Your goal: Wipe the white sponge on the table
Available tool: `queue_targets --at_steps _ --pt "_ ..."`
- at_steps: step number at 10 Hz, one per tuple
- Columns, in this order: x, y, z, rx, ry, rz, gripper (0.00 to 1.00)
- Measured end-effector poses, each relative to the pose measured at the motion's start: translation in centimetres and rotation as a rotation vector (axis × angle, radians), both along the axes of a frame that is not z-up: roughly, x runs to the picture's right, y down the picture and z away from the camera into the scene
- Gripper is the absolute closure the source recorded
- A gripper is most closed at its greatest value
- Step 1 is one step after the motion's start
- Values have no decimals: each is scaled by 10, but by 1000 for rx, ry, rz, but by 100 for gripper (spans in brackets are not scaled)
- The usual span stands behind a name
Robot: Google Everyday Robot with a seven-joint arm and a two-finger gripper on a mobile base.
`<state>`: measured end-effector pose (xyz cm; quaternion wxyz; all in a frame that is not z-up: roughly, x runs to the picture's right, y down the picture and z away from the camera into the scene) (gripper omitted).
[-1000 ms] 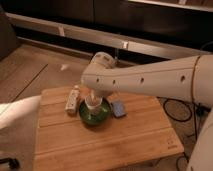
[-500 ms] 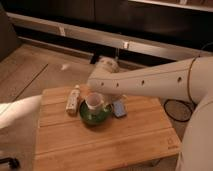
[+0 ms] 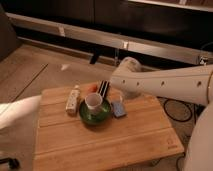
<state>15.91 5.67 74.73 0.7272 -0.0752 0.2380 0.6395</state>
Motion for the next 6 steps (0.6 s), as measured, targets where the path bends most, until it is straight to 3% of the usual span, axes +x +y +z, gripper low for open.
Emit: queue_targets --at_steps 4,6 --pt "-5 -2 -1 6 -9 -7 35" --pt "-2 -3 -3 20 20 18 35"
